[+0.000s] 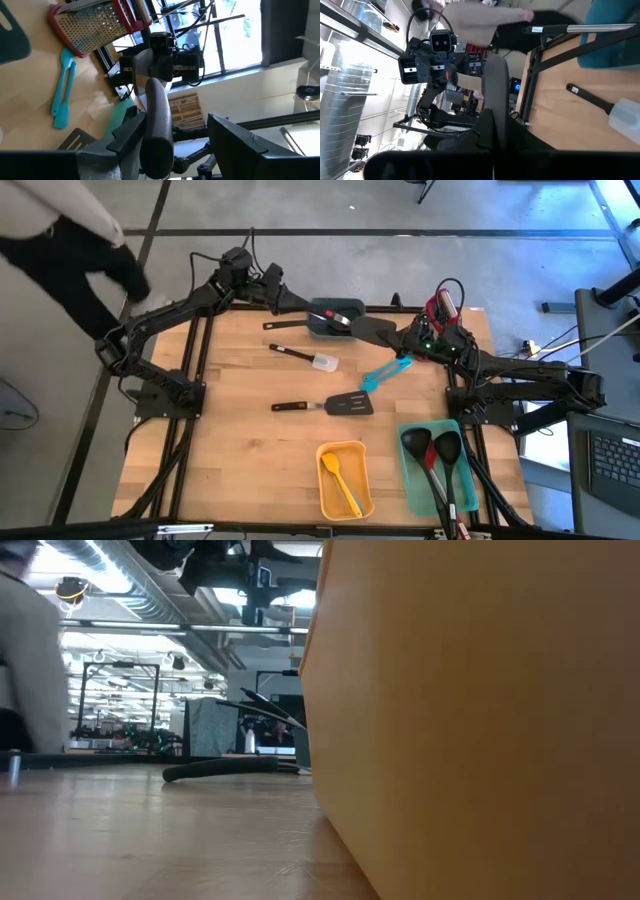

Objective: Pick & Place Kitchen Items
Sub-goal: Put the large black spatula into the blue bin

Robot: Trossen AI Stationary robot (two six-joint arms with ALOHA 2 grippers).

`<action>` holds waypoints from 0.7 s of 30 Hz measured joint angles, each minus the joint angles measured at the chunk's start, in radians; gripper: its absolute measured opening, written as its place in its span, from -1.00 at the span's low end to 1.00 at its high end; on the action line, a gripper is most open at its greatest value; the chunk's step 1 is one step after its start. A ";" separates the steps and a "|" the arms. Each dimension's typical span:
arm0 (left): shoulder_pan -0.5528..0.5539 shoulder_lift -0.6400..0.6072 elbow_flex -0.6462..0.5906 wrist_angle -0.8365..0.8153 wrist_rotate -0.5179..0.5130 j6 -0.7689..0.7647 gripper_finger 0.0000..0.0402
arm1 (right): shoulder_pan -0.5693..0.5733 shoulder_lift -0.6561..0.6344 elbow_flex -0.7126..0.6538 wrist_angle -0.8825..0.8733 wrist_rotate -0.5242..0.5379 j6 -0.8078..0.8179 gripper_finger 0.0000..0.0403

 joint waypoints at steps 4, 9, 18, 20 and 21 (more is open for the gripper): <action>-0.007 0.000 0.000 -0.033 -0.002 0.024 0.02 | 0.000 0.000 0.000 -0.005 -0.007 0.000 -1.00; -0.040 0.017 0.000 -0.074 -0.018 0.060 0.02 | 0.000 0.000 0.000 -0.037 -0.015 0.000 -1.00; -0.063 0.071 0.001 -0.016 -0.040 0.060 0.02 | 0.000 0.000 0.000 -0.050 -0.015 0.000 -1.00; -0.063 0.075 0.001 0.007 -0.040 0.048 0.02 | 0.000 0.000 0.000 -0.050 -0.015 0.000 -1.00; -0.063 0.075 0.001 0.012 -0.040 0.045 0.02 | 0.000 0.000 0.000 -0.050 -0.015 0.000 -1.00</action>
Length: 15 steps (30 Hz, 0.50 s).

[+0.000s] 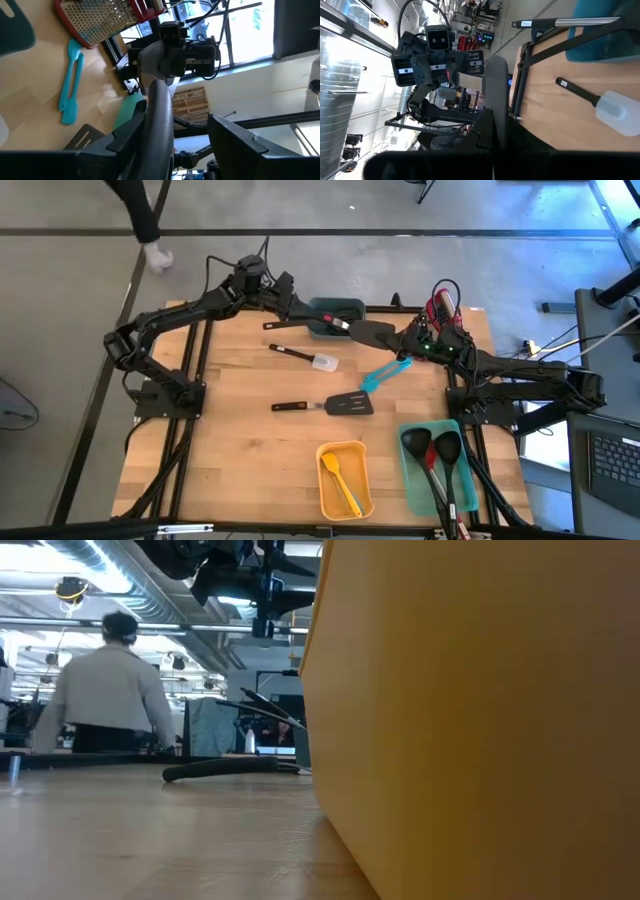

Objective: Pick & Place Kitchen Items
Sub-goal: Put the large black spatula into the blue bin

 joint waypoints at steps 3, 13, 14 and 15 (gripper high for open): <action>0.000 0.000 0.000 0.004 0.000 -0.001 0.02 | 0.000 0.000 0.000 0.001 0.000 0.000 -1.00; -0.001 0.009 0.000 -0.005 0.006 -0.003 -0.35 | 0.000 0.000 0.000 0.002 -0.010 -0.003 -1.00; -0.001 0.012 0.000 -0.005 0.009 -0.004 -0.43 | 0.000 0.000 0.000 0.000 -0.011 -0.003 -1.00; -0.001 0.015 0.000 -0.005 0.014 -0.006 -0.51 | 0.000 0.000 0.000 -0.002 -0.011 -0.003 -1.00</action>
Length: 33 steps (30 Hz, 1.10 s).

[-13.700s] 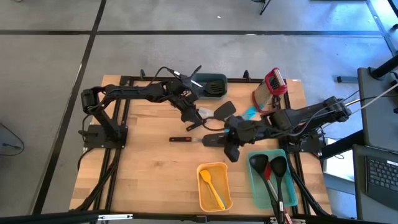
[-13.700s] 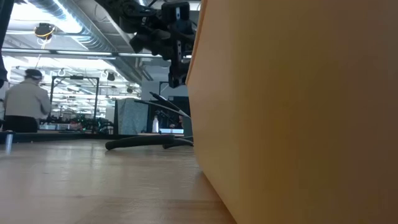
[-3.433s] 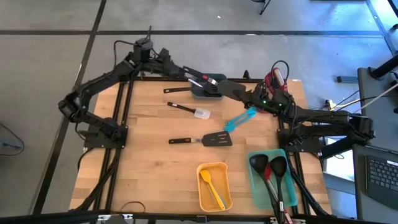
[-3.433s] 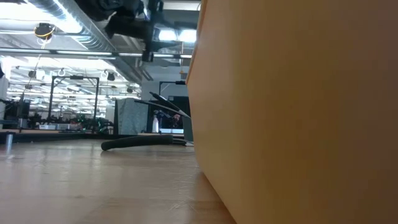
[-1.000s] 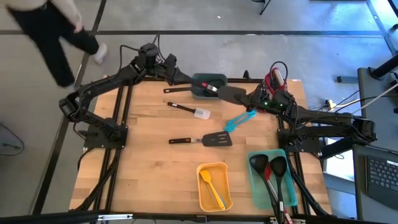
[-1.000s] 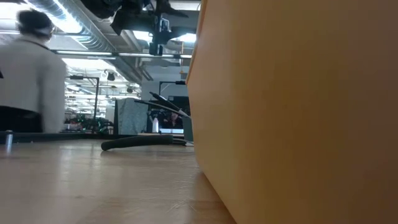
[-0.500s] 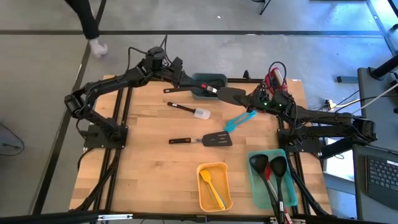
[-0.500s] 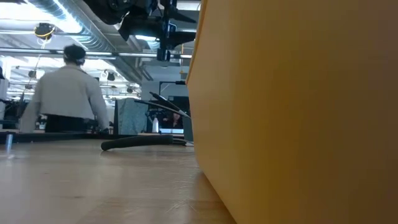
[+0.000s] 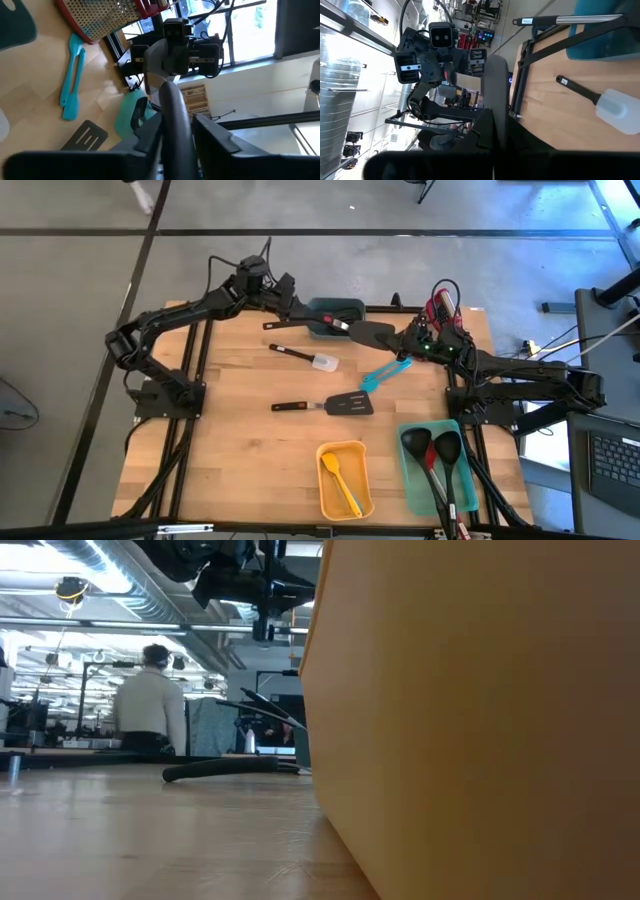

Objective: Pick & Place Kitchen Items
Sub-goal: Put the large black spatula into the blue bin

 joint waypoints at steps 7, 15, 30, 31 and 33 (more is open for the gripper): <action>-0.002 0.012 0.000 0.000 0.013 0.003 -0.71 | 0.000 0.000 0.000 -0.006 0.001 -0.014 -0.99; -0.004 0.012 0.000 0.005 0.019 0.006 -0.71 | -0.001 0.000 0.000 0.051 0.020 -0.027 -0.60; 0.117 -0.002 0.000 -0.039 0.070 0.000 -0.71 | -0.002 -0.022 0.000 0.190 0.026 -0.039 0.43; 0.127 -0.002 0.000 -0.046 0.069 0.004 -0.71 | -0.002 -0.023 0.000 0.190 0.025 -0.042 0.45; 0.145 -0.001 0.000 -0.069 0.063 0.020 -0.71 | -0.002 -0.023 0.000 0.189 0.022 -0.043 0.46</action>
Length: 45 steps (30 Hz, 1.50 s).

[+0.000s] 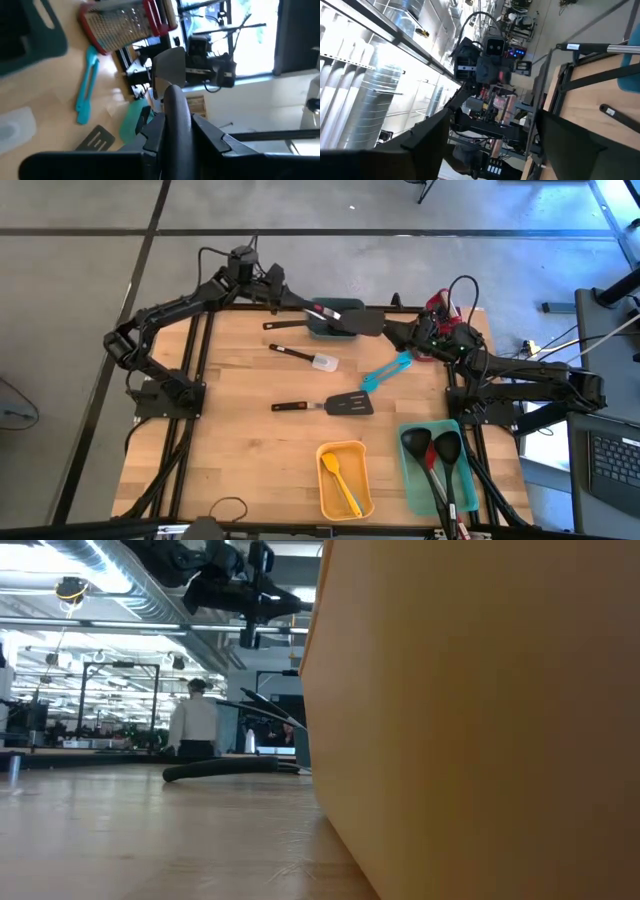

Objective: Pick & Place Kitchen Items
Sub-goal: Put the large black spatula into the blue bin

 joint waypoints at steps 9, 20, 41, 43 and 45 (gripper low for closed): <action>0.073 0.003 -0.002 -0.138 -0.150 0.104 -0.71 | 0.000 -0.003 0.002 0.008 -0.018 0.000 0.47; 0.186 0.080 0.012 -0.062 0.083 0.104 -0.71 | 0.001 -0.003 0.002 -0.001 -0.011 0.000 0.47; 0.249 0.633 0.931 -1.018 0.152 0.731 -0.71 | 0.001 -0.002 0.001 -0.019 -0.011 0.016 0.47; 0.260 0.666 0.956 -1.112 0.111 0.803 -0.71 | 0.001 -0.001 0.001 -0.019 -0.010 0.016 0.47; 0.259 0.688 0.958 -1.168 0.083 0.860 -0.71 | 0.000 -0.001 0.001 -0.019 -0.010 0.017 0.47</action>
